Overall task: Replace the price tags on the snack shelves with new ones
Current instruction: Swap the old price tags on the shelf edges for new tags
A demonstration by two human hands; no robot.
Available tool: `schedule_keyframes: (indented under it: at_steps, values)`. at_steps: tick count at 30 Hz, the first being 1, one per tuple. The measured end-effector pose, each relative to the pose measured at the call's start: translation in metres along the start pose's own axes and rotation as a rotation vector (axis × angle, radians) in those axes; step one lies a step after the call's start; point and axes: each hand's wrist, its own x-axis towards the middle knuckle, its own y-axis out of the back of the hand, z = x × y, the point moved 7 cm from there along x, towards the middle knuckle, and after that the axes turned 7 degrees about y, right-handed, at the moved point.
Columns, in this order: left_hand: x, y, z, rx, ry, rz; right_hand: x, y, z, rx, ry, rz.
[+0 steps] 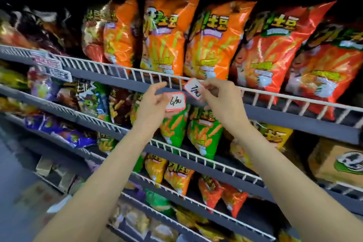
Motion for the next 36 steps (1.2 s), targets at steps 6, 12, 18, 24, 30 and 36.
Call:
schedule_keyframes:
  at_steps: [6, 12, 18, 24, 30, 36]
  values:
    - [0.074, 0.076, -0.013, 0.073, -0.017, 0.023, 0.04, -0.075, -0.021, -0.099, -0.03, 0.073]
    - [0.114, 0.114, -0.022, 0.189, -0.081, 0.002, 0.064, -0.131, -0.034, -0.117, -0.09, 0.093]
    - [0.132, 0.149, -0.031, 0.145, -0.08, 0.07, 0.085, -0.157, -0.051, -0.168, -0.064, 0.091]
    - [0.144, 0.162, -0.033, 0.194, -0.103, 0.02, 0.094, -0.179, -0.062, -0.229, -0.024, 0.075]
    - [0.144, 0.168, -0.039, 0.226, -0.179, -0.118, 0.098, -0.189, -0.076, -0.354, 0.019, 0.144]
    - [0.154, 0.189, -0.026, 0.352, -0.299, -0.136, 0.109, -0.188, -0.099, -0.534, 0.119, 0.224]
